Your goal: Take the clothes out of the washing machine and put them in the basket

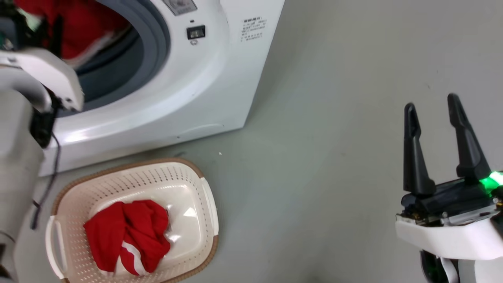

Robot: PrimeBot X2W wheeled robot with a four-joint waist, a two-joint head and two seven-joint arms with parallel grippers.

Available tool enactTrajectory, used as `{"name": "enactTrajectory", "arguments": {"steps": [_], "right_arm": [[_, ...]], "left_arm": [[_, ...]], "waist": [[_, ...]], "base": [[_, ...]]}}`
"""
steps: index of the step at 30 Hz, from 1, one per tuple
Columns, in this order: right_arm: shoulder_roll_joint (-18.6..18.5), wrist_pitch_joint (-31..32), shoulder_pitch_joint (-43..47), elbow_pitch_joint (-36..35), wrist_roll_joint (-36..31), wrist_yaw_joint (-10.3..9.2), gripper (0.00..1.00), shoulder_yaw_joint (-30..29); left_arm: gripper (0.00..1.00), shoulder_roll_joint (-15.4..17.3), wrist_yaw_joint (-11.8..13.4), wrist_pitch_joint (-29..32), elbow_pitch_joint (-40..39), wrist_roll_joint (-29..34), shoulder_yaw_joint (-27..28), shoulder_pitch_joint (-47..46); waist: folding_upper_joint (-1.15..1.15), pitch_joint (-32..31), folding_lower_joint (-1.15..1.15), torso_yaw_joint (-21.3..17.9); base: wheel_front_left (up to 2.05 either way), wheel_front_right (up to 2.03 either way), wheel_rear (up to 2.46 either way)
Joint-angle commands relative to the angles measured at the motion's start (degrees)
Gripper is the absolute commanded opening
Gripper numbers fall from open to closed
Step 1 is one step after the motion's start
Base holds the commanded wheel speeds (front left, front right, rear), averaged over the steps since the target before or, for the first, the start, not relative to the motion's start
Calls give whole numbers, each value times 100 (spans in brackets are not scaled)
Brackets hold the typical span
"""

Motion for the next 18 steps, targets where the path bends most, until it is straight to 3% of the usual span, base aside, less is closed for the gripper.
{"name": "enactTrajectory", "arguments": {"steps": [1, 18], "right_arm": [[1, -14, 111, 45, -62, -2, 100, 1], [1, -14, 698, 259, -336, -2, 100, 110]], "left_arm": [[0, -69, 99, -104, -148, -63, 48, 276], [0, -195, 910, -352, -1763, -377, 267, 2444]], "waist": [[0, -267, 1, 99], [0, -1319, 1, 349]], "base": [[0, 0, 0], [0, 0, 0]]}}
